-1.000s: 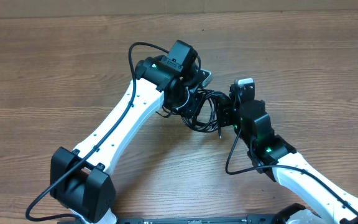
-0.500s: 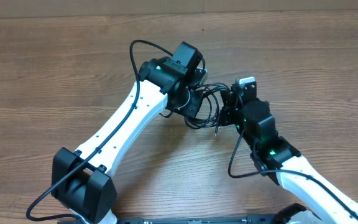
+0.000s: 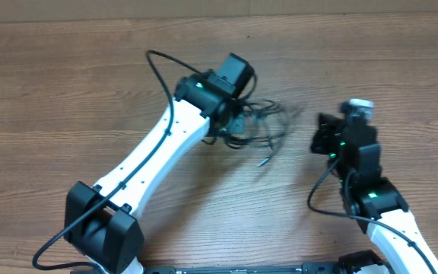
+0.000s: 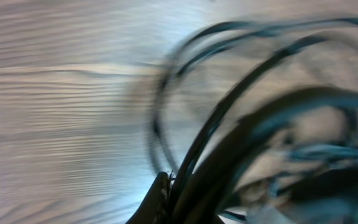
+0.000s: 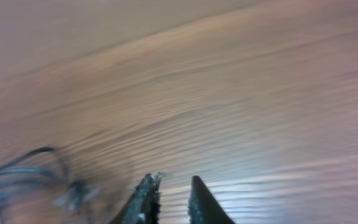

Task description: Untangle cables

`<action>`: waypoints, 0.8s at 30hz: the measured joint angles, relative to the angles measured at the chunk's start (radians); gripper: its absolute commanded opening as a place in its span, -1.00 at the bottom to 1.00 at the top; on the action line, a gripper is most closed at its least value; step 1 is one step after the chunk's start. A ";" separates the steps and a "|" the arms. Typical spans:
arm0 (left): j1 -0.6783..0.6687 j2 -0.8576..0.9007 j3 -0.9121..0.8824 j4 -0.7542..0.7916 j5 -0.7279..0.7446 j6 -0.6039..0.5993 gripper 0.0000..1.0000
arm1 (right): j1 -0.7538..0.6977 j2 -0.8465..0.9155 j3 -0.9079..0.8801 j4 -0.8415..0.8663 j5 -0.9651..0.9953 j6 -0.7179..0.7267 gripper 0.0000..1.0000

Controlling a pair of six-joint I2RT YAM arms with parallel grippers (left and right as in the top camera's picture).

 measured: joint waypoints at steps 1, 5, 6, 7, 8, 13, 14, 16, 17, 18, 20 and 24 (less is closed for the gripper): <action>0.012 0.000 -0.003 0.004 -0.020 -0.014 -0.92 | -0.011 -0.003 0.000 -0.020 0.011 0.005 -0.44; 0.042 0.000 -0.008 0.058 -0.048 -0.047 -0.92 | -0.011 -0.004 0.000 -0.047 -0.033 0.007 -0.20; 0.040 0.000 -0.008 0.064 -0.044 -0.047 -0.92 | -0.011 -0.004 0.000 -0.047 -0.051 0.005 -0.13; 0.039 0.000 -0.008 0.068 -0.040 -0.047 -0.92 | -0.011 -0.004 0.000 -0.047 -0.068 0.006 -0.05; 0.037 0.000 -0.008 0.072 -0.032 -0.046 -0.92 | -0.011 -0.004 0.000 -0.047 -0.088 0.007 0.00; 0.036 0.000 -0.009 0.117 0.032 0.006 -0.92 | -0.011 -0.004 0.000 -0.048 -0.228 0.008 0.25; 0.036 0.000 -0.009 0.143 0.063 0.045 -0.92 | -0.011 -0.004 0.000 -0.048 -0.256 0.008 0.30; 0.036 0.000 -0.009 0.179 0.114 0.110 -0.92 | -0.011 -0.004 0.000 -0.049 -0.288 0.006 0.44; 0.036 0.000 -0.009 0.191 0.142 0.145 -0.92 | -0.011 -0.004 0.000 -0.049 -0.312 0.007 0.50; 0.036 0.000 -0.009 0.197 0.169 0.174 -0.92 | -0.011 -0.004 0.000 -0.049 -0.321 0.013 0.52; 0.036 0.000 -0.009 0.199 0.224 0.237 -0.91 | -0.011 -0.004 0.000 -0.048 -0.382 0.009 0.55; 0.036 0.000 -0.006 0.199 0.272 0.304 -0.91 | -0.011 -0.004 0.000 -0.049 -0.458 0.010 0.57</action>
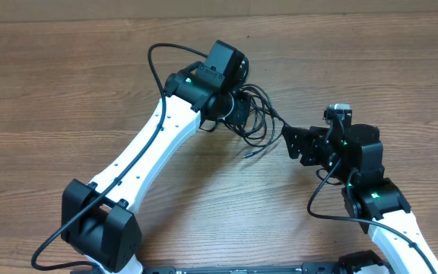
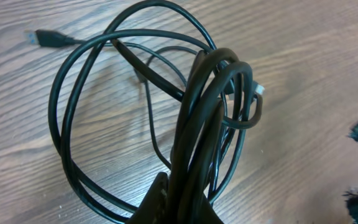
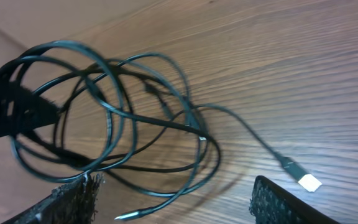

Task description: Untangle cables

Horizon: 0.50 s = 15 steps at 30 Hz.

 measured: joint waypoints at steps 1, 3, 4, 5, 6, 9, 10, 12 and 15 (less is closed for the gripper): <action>0.000 0.000 0.002 0.000 0.011 0.013 -0.92 | 0.000 0.000 0.000 0.000 -0.013 0.000 0.57; 0.000 0.000 0.006 0.000 0.038 0.043 -0.92 | 0.000 0.000 0.000 -0.001 -0.031 0.000 0.63; 0.000 0.000 0.009 0.000 0.053 0.061 -0.91 | 0.000 0.000 0.000 -0.005 -0.041 0.001 0.68; 0.000 0.000 0.011 0.000 0.064 0.073 -0.91 | 0.000 0.000 0.000 -0.006 -0.042 -0.002 0.71; 0.000 0.000 0.012 -0.001 0.079 0.087 -0.92 | 0.000 0.000 0.000 -0.007 -0.046 0.001 0.72; 0.000 0.000 0.013 -0.014 0.140 0.142 -0.92 | 0.000 0.000 0.000 -0.006 -0.053 0.000 0.72; 0.000 0.000 0.013 -0.020 0.169 0.166 -0.92 | 0.000 0.000 0.000 -0.006 -0.056 0.000 0.72; 0.000 0.000 0.013 -0.024 0.218 0.209 -0.92 | 0.000 0.000 0.000 -0.006 -0.056 0.000 0.72; 0.000 0.000 0.013 -0.026 0.303 0.269 -0.92 | 0.000 0.007 0.000 -0.014 -0.057 0.000 0.70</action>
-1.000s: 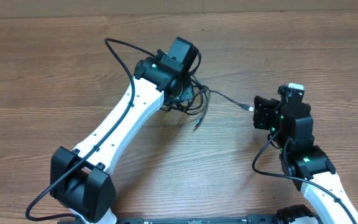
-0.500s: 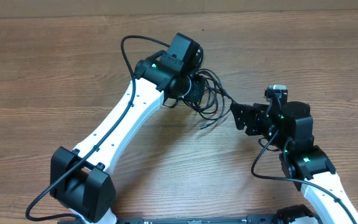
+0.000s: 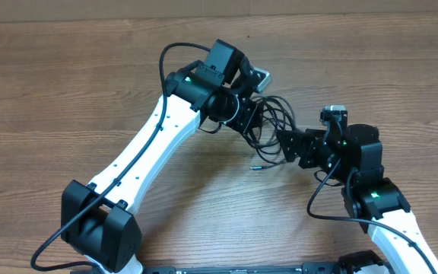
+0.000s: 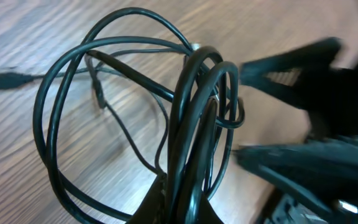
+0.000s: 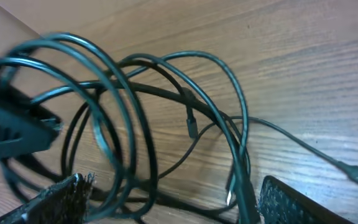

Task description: Untangle cables

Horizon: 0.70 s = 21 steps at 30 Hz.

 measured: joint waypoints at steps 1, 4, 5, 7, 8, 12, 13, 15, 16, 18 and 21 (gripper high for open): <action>0.000 0.000 0.000 0.000 0.025 0.015 -0.92 | 0.000 0.006 0.000 -0.010 -0.001 0.001 0.70; 0.000 0.000 0.000 0.003 0.066 0.034 -0.92 | 0.000 0.032 0.000 -0.039 -0.006 0.000 0.65; 0.000 0.000 0.000 0.003 0.075 0.039 -0.91 | 0.000 0.044 0.000 -0.051 -0.009 0.002 0.63; 0.000 0.000 0.000 0.004 0.094 0.047 -0.92 | 0.000 0.055 0.001 -0.066 -0.012 0.003 0.61; 0.000 0.000 0.000 0.006 0.105 0.048 -0.92 | 0.001 0.063 0.002 -0.074 -0.014 0.005 0.61; -0.007 0.000 0.000 0.038 0.145 0.051 -0.92 | 0.002 0.106 0.014 -0.083 -0.006 0.008 0.50; -0.009 0.000 0.000 0.053 0.151 0.051 -0.92 | 0.002 0.116 0.021 -0.087 0.003 0.010 0.49; -0.004 0.000 0.000 0.100 0.179 0.047 -0.91 | 0.001 0.136 0.023 -0.111 0.044 0.011 0.50; -0.001 0.000 0.000 0.110 0.188 0.042 -0.92 | 0.001 0.146 0.023 -0.120 0.064 0.011 0.44; 0.008 0.000 0.000 0.121 0.196 0.029 -0.92 | 0.001 0.153 0.023 -0.122 0.079 0.010 -0.25; 0.034 0.000 0.000 0.127 0.200 0.009 -0.92 | 0.002 0.153 0.023 -0.110 0.082 0.011 -0.92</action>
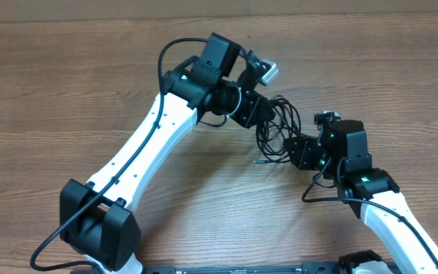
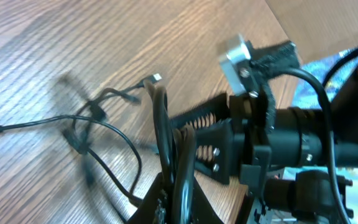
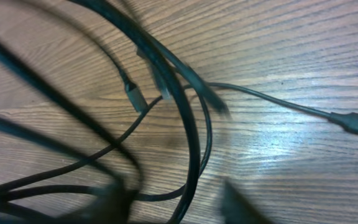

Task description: Untangle cables

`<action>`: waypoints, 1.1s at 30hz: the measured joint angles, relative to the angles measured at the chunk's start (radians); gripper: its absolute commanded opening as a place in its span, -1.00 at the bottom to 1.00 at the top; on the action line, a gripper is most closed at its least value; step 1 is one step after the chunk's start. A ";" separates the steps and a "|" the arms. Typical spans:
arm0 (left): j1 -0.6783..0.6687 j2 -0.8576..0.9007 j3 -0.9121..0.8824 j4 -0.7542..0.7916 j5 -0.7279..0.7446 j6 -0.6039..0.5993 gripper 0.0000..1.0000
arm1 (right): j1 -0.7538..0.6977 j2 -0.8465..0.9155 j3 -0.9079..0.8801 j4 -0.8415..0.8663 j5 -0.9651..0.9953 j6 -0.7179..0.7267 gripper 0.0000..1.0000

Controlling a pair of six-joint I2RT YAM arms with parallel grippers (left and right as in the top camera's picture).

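Observation:
A tangle of thin black cables (image 1: 274,122) hangs between both arms above the wooden table (image 1: 67,91). My left gripper (image 1: 254,113) is shut on several loops of it; in the left wrist view the loops (image 2: 166,124) rise straight out of the gripper (image 2: 174,190). My right gripper (image 1: 290,151) faces the bundle from the right and is open. Its blurred fingers (image 3: 114,202) stand either side of one cable strand (image 3: 194,137), the gripper (image 3: 178,206) low in the frame. A plug lies on the wood. A loose cable end (image 1: 258,161) points left.
The left arm (image 1: 150,144) slants across the table from the lower left. Its own wire (image 1: 162,61) loops up behind it. The right arm's body (image 2: 303,149) fills the right side of the left wrist view. The table's back edge (image 1: 318,14) runs along the top.
My right gripper has moved further into the tangle and its fingers stand closer together around one strand. My left wrist has turned, so its view now faces the right gripper head on.
First my left gripper held the bundle at mid table while my right gripper stood shut and apart on the right. Then the right gripper was open wide and facing the loops. Later it was at their edge, and now a strand runs between its fingers.

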 measured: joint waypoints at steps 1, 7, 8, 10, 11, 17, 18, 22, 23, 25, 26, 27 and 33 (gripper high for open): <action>0.005 0.000 0.000 0.000 -0.009 -0.015 -0.91 | 0.002 -0.002 0.000 0.004 -0.004 0.002 -0.92; 0.009 0.000 0.000 0.006 -0.073 -0.078 -0.92 | 0.005 -0.051 0.000 -0.010 -0.003 -0.001 -0.92; 0.010 0.000 0.000 0.008 -0.077 -0.082 -0.92 | 0.005 -0.061 0.000 -0.010 -0.001 -0.001 -0.92; 0.015 0.000 0.000 0.008 -0.095 -0.101 -0.92 | 0.005 -0.119 -0.003 -0.013 0.016 -0.004 -0.92; 0.016 0.000 0.000 0.009 -0.117 -0.122 -0.92 | 0.005 -0.149 -0.003 -0.013 0.027 -0.004 -0.92; 0.020 0.000 0.000 0.007 -0.268 -0.254 -0.92 | 0.005 -0.322 -0.005 0.019 0.051 -0.007 -0.92; 0.020 0.000 0.000 0.007 -0.290 -0.280 -0.91 | 0.005 -0.348 -0.005 0.025 0.053 -0.008 -0.92; 0.020 0.000 0.001 0.007 -0.397 -0.427 -0.92 | 0.005 -0.471 -0.006 0.084 0.055 -0.008 -0.92; 0.020 0.000 0.001 0.007 -0.422 -0.459 -0.92 | 0.005 -0.489 -0.006 0.099 0.055 -0.008 -0.92; 0.019 0.000 0.003 0.002 -0.472 -0.540 -0.91 | 0.005 -0.507 -0.006 0.116 0.055 -0.008 -0.84; 0.020 0.000 0.003 -0.002 -0.486 -0.569 -0.91 | 0.005 -0.515 -0.006 0.125 0.054 -0.005 -0.63; 0.020 0.000 0.005 -0.015 -0.527 -0.646 -0.92 | 0.005 -0.515 -0.006 0.126 0.054 -0.006 -0.38; 0.021 0.000 0.006 -0.038 -0.628 -0.876 -0.91 | 0.005 -0.510 -0.007 0.051 0.050 0.076 0.37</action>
